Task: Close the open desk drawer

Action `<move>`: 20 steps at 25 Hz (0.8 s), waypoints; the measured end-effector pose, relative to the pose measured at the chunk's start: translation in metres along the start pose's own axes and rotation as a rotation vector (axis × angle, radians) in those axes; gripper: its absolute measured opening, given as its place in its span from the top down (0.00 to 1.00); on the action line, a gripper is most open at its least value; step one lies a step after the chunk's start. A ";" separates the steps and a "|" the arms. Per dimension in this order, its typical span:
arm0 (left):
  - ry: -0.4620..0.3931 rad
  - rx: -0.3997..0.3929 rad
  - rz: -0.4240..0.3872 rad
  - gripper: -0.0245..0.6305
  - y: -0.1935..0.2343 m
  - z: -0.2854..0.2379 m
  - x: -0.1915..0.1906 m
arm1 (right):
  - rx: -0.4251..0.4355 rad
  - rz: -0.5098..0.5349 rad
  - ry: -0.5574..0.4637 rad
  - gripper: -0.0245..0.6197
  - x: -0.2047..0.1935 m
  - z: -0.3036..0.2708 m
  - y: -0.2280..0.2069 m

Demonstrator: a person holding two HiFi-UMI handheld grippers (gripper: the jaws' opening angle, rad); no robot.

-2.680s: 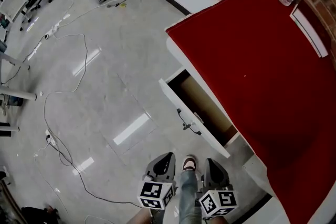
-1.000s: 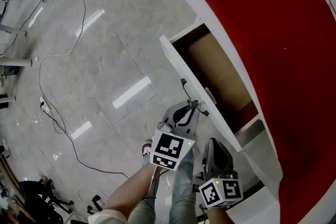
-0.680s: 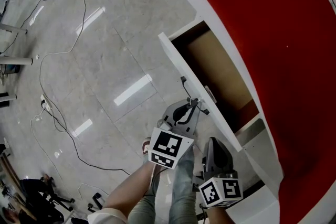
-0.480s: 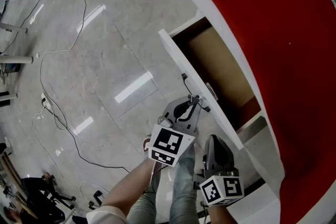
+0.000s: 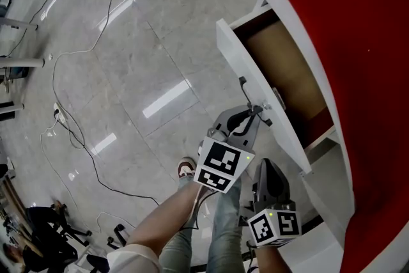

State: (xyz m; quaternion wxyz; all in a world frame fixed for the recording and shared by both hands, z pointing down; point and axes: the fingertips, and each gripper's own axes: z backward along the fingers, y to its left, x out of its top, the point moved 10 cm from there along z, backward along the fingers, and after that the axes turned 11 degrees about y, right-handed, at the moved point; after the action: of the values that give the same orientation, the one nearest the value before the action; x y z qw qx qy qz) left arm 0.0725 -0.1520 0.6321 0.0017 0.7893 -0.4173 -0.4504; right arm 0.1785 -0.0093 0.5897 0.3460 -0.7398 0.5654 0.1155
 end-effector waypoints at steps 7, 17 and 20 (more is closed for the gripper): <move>0.017 0.002 -0.025 0.95 -0.002 -0.001 0.004 | 0.000 -0.001 0.002 0.96 -0.001 0.003 0.001; 0.042 -0.011 -0.035 0.95 0.000 -0.019 0.014 | 0.010 -0.002 0.016 0.96 -0.004 0.000 -0.002; 0.037 -0.007 -0.023 0.95 0.000 -0.017 0.013 | 0.010 -0.001 0.007 0.96 -0.002 -0.001 0.000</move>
State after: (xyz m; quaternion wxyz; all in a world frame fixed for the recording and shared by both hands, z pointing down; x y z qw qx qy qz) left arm 0.0877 -0.1669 0.6333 0.0072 0.8023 -0.4064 -0.4371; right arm 0.1773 -0.0081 0.5917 0.3478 -0.7388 0.5667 0.1099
